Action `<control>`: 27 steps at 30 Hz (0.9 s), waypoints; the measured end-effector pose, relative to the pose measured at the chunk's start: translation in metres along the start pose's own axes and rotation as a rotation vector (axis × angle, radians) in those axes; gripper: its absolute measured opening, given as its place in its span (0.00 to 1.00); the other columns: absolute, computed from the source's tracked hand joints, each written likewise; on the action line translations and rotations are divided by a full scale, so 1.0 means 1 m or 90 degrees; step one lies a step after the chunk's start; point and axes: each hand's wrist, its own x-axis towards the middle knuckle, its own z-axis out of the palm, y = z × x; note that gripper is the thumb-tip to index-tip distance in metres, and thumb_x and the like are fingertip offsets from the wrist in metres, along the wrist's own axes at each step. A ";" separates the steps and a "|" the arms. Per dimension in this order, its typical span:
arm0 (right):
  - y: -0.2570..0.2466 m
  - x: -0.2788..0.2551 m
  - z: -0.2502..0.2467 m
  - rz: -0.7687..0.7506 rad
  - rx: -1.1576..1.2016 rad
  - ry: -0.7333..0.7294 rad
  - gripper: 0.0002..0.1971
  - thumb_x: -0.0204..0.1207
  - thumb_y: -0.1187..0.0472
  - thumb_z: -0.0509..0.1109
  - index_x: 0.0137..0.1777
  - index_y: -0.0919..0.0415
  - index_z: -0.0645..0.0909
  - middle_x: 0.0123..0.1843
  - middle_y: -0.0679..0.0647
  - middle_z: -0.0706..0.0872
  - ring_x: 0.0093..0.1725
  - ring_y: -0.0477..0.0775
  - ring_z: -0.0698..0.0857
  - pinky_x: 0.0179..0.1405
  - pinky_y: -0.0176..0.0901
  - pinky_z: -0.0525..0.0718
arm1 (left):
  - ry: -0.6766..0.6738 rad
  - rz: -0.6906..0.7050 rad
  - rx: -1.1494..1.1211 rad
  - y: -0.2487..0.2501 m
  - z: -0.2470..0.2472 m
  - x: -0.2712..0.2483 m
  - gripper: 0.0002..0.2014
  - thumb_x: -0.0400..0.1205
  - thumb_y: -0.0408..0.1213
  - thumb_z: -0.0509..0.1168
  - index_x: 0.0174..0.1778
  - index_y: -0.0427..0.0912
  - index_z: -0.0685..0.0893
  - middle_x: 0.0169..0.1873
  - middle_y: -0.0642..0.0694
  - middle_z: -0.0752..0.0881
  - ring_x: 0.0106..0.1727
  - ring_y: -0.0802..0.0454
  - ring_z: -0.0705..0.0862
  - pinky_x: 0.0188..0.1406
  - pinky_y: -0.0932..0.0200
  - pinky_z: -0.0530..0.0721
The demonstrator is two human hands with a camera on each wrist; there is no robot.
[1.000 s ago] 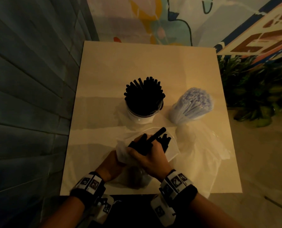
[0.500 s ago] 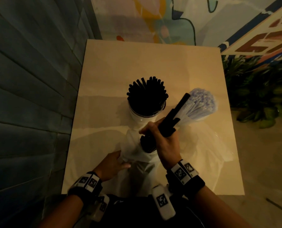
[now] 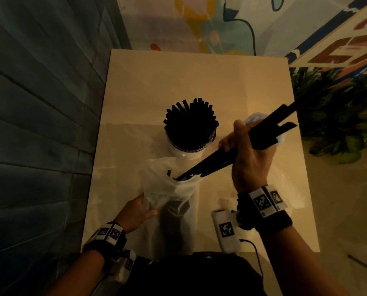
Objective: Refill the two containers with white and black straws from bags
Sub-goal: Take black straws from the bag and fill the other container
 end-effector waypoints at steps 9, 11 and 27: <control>-0.042 0.029 -0.006 -0.142 0.002 0.038 0.10 0.85 0.67 0.66 0.43 0.55 0.76 0.28 0.58 0.76 0.25 0.62 0.78 0.32 0.61 0.82 | 0.227 0.013 -0.127 0.022 -0.017 -0.011 0.45 0.62 0.63 0.79 0.73 0.54 0.69 0.66 0.53 0.77 0.64 0.54 0.78 0.61 0.54 0.79; -0.045 0.035 -0.002 -0.189 -0.039 0.024 0.10 0.85 0.70 0.65 0.43 0.58 0.74 0.29 0.58 0.77 0.24 0.65 0.80 0.30 0.59 0.83 | 0.280 0.035 -0.111 0.032 -0.020 -0.011 0.44 0.66 0.62 0.78 0.75 0.53 0.67 0.70 0.52 0.74 0.68 0.54 0.75 0.65 0.49 0.79; 0.000 0.050 0.039 -0.144 -0.097 -0.042 0.10 0.82 0.72 0.70 0.41 0.78 0.76 0.30 0.71 0.81 0.27 0.69 0.81 0.28 0.51 0.82 | 0.274 0.182 -0.233 0.125 -0.027 0.025 0.52 0.65 0.57 0.81 0.81 0.55 0.58 0.76 0.54 0.64 0.74 0.59 0.66 0.71 0.53 0.73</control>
